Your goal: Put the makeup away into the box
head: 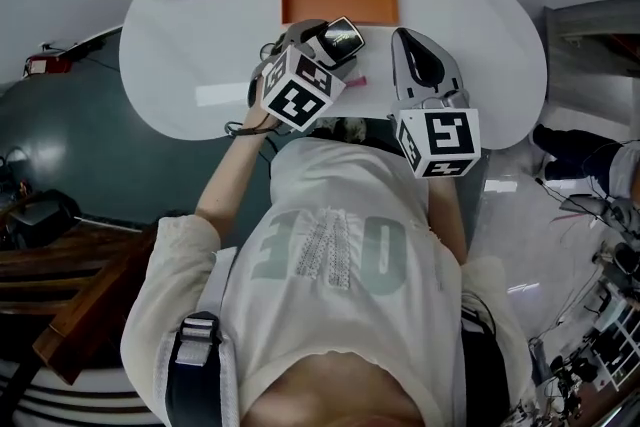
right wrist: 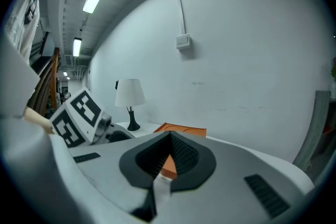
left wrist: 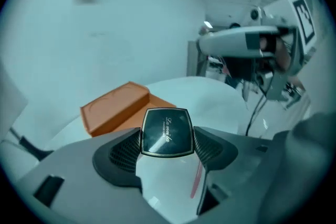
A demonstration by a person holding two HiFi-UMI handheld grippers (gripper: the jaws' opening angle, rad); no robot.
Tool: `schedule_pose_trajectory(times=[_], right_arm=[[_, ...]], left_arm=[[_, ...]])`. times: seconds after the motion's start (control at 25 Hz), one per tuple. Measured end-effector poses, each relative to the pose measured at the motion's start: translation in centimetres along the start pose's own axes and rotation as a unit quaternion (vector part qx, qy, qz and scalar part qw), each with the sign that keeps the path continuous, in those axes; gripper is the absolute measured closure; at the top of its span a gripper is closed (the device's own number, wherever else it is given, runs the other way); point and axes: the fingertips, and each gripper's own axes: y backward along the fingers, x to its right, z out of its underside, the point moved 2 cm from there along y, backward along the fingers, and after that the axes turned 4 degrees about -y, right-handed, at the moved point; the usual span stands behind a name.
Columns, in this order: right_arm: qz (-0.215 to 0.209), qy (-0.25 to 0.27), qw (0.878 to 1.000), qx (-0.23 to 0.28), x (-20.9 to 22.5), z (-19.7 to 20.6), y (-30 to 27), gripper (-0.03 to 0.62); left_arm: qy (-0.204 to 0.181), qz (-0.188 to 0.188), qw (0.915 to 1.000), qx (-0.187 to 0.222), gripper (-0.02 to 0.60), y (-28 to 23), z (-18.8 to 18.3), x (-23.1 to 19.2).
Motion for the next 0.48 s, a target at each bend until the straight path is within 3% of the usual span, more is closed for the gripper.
schedule_pose_trajectory(times=[0.16,0.48], right_arm=[[-0.001,-0.005,1.0,-0.004,-0.6,0.2,-0.4,0.597],[-0.018,0.005,1.0,-0.005,-2.2,0.2,-1.1,0.597]], left_arm=[[0.107,-0.082,0.9888,0.063,0.258,3.3,-1.5,-1.9],[0.188,-0.136,0.9683,0.092,0.258,5.0,-0.9,-4.0]])
